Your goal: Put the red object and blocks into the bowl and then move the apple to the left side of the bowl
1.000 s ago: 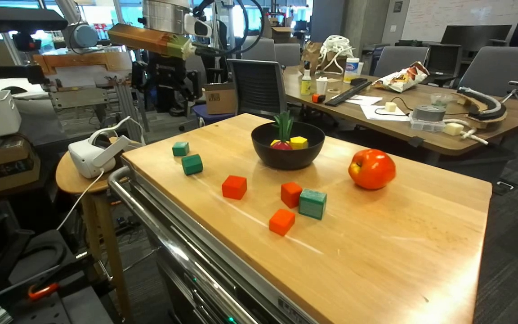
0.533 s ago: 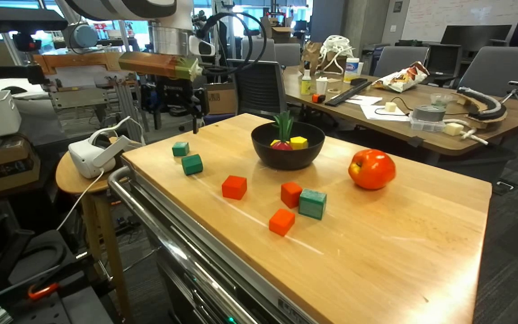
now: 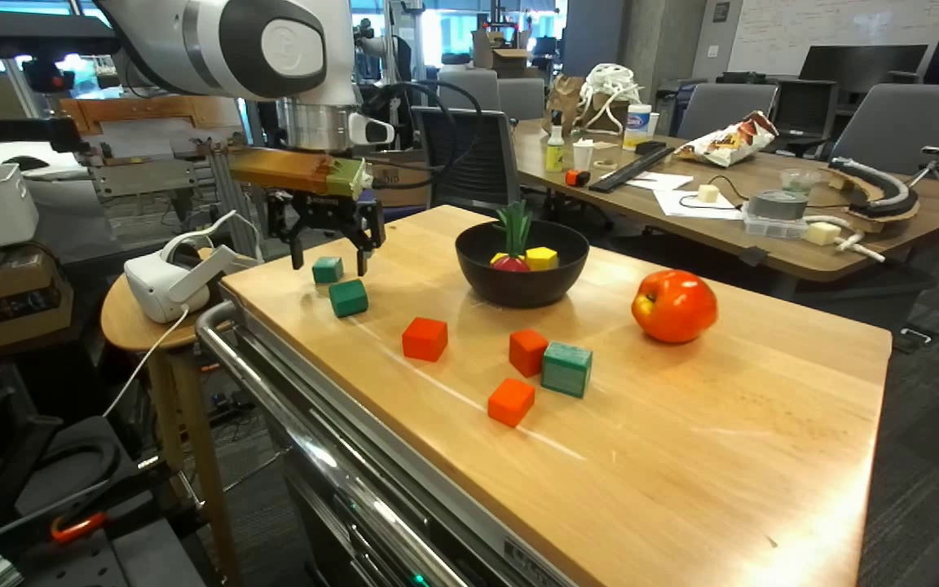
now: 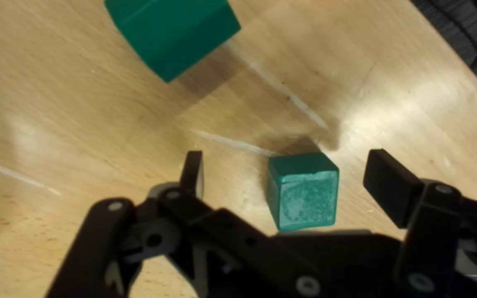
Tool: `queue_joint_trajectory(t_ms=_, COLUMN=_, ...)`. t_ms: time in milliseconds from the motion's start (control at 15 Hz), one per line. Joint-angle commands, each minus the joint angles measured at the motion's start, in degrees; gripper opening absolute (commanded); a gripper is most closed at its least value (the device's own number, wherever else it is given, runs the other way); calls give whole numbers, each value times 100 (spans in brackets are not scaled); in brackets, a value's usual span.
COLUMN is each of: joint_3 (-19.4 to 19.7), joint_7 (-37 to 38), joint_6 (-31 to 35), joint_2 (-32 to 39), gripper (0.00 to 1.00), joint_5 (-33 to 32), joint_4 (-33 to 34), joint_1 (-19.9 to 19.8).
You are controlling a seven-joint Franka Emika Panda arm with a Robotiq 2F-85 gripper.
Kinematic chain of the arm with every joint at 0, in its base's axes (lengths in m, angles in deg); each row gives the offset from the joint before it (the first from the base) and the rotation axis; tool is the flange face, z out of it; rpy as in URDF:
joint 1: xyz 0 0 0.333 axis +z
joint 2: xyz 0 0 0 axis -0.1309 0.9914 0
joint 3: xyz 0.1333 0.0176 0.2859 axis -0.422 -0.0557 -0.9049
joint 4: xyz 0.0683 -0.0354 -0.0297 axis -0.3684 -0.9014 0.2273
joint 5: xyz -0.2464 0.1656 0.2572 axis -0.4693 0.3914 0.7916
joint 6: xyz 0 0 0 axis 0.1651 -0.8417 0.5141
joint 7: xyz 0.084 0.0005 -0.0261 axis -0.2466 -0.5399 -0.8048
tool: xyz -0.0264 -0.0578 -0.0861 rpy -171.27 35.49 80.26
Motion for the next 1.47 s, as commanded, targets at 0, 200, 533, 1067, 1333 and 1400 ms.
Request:
queue_joint_trajectory(t_ms=0, joint_3=-20, joint_7=129, joint_6=570, joint_2=132, gripper=65, joint_5=-123, joint_4=-79, joint_1=-11)
queue_joint_trajectory(t_ms=200, joint_3=-13, joint_7=219, joint_6=686, joint_2=195, gripper=42, joint_5=-280, joint_4=-54, joint_1=-10)
queue_joint_trajectory(t_ms=533, joint_3=86, joint_7=385, joint_6=786, joint_2=-52, gripper=18, joint_5=-528, joint_4=-44, joint_1=-73)
queue_joint_trajectory(t_ms=1067, joint_3=866, joint_7=794, joint_6=1479, joint_2=-647, gripper=18, joint_5=-814, joint_4=479, joint_1=-766)
queue_joint_trajectory(t_ms=1333, joint_3=1052, joint_7=1685, joint_6=1823, joint_2=-258, gripper=18, joint_5=-1525, joint_4=778, joint_1=-932)
queue_joint_trajectory(t_ms=1400, joint_3=1062, joint_7=1878, joint_6=1811, joint_2=-129, gripper=18, joint_5=-1635, joint_4=821, joint_1=-928)
